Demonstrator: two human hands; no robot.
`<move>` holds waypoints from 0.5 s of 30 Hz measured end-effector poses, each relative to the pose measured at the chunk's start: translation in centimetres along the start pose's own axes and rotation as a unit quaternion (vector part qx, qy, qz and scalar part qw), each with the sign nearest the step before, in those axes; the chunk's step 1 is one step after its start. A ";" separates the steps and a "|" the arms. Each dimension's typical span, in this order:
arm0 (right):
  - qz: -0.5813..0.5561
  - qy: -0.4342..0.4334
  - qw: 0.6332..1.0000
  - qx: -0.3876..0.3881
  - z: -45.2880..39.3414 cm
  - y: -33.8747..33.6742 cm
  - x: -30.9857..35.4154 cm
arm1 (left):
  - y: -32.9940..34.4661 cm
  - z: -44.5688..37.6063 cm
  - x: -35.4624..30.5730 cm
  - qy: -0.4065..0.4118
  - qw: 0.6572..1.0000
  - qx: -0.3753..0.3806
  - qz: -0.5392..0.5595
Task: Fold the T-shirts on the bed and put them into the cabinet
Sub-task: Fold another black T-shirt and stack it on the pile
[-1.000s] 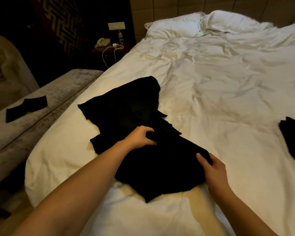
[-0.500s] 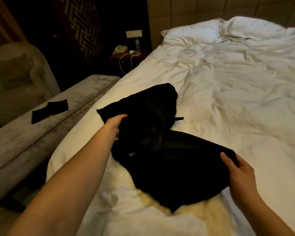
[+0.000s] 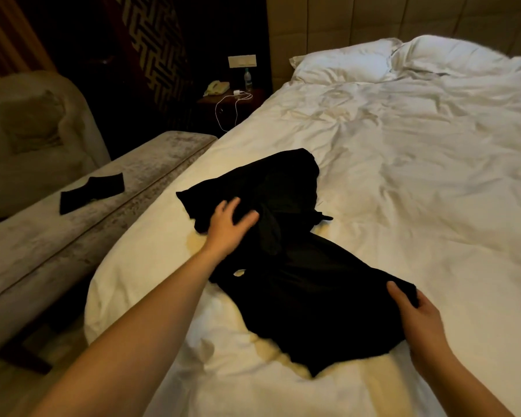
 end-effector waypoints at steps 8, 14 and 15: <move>0.027 -0.017 0.998 0.049 1.6 0.8 -0.1 | 5.0 1.9 3.1 0.024 0.938 0.135 -0.318; -0.128 -0.018 0.992 0.009 1.2 -2.6 2.0 | 4.3 0.9 3.7 0.026 0.938 0.102 -0.329; -0.138 -0.017 0.990 0.003 1.2 -3.1 2.2 | 4.2 0.8 3.7 0.019 0.937 0.098 -0.335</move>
Point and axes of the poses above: each hand's wrist, its own z-axis away from the middle knuckle, its own y-axis out of the palm, x = y × z, the point moved 2 cm from there along -z, towards the middle knuckle, and after that the axes turned 5 degrees about z, right-handed, at the moved point
